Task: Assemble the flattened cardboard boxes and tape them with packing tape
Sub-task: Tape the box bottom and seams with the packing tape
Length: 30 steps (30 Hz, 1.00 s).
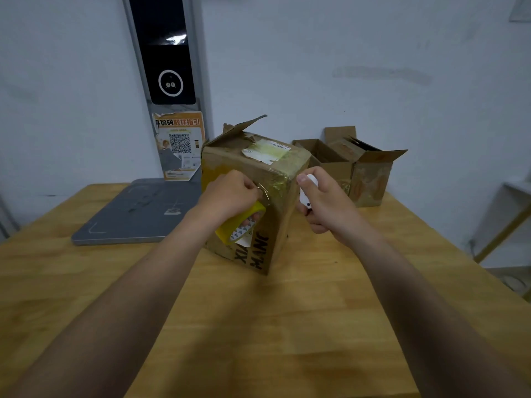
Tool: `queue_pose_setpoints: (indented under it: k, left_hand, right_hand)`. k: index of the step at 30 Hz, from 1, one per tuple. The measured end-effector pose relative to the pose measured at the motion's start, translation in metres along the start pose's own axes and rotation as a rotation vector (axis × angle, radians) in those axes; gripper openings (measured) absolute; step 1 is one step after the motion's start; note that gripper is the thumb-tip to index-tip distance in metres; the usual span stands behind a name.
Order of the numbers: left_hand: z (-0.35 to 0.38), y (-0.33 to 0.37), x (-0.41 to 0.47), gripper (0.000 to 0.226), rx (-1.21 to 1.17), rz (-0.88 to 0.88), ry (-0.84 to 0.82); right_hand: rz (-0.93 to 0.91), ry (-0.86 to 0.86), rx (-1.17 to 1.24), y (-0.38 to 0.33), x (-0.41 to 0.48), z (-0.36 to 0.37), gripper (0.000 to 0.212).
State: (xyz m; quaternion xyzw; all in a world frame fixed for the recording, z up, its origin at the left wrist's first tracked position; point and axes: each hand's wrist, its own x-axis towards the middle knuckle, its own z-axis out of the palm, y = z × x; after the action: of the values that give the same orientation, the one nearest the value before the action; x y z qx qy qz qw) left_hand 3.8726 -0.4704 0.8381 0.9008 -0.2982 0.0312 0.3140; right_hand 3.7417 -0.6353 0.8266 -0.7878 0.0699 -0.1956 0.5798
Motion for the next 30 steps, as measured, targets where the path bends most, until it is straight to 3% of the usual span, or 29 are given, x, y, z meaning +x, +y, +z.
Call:
queue_pose_setpoints:
  k: [5,8,13,20,30]
  left_hand:
    - [-0.002,0.000,-0.003,0.031,-0.022,-0.024,-0.043]
    - [-0.003,0.001,-0.004,0.035,-0.003,-0.030,-0.010]
    - [-0.002,0.001,-0.008,0.030,0.076,-0.020,0.020]
    - [-0.006,0.004,-0.012,0.029,0.085,-0.037,0.008]
    - [-0.007,-0.001,-0.006,0.024,0.118,-0.025,0.026]
  right_hand:
    - [0.123,-0.095,0.061,-0.007,-0.005,0.001,0.013]
    - [-0.020,-0.040,-0.094,-0.010,-0.006,0.003,0.013]
    - [-0.357,0.093,-0.538,-0.008,0.006,0.017,0.032]
    - [-0.519,0.084,-0.826,-0.007,0.027,0.035,0.035]
    - [-0.441,0.052,-1.082,-0.020,0.036,0.046,0.046]
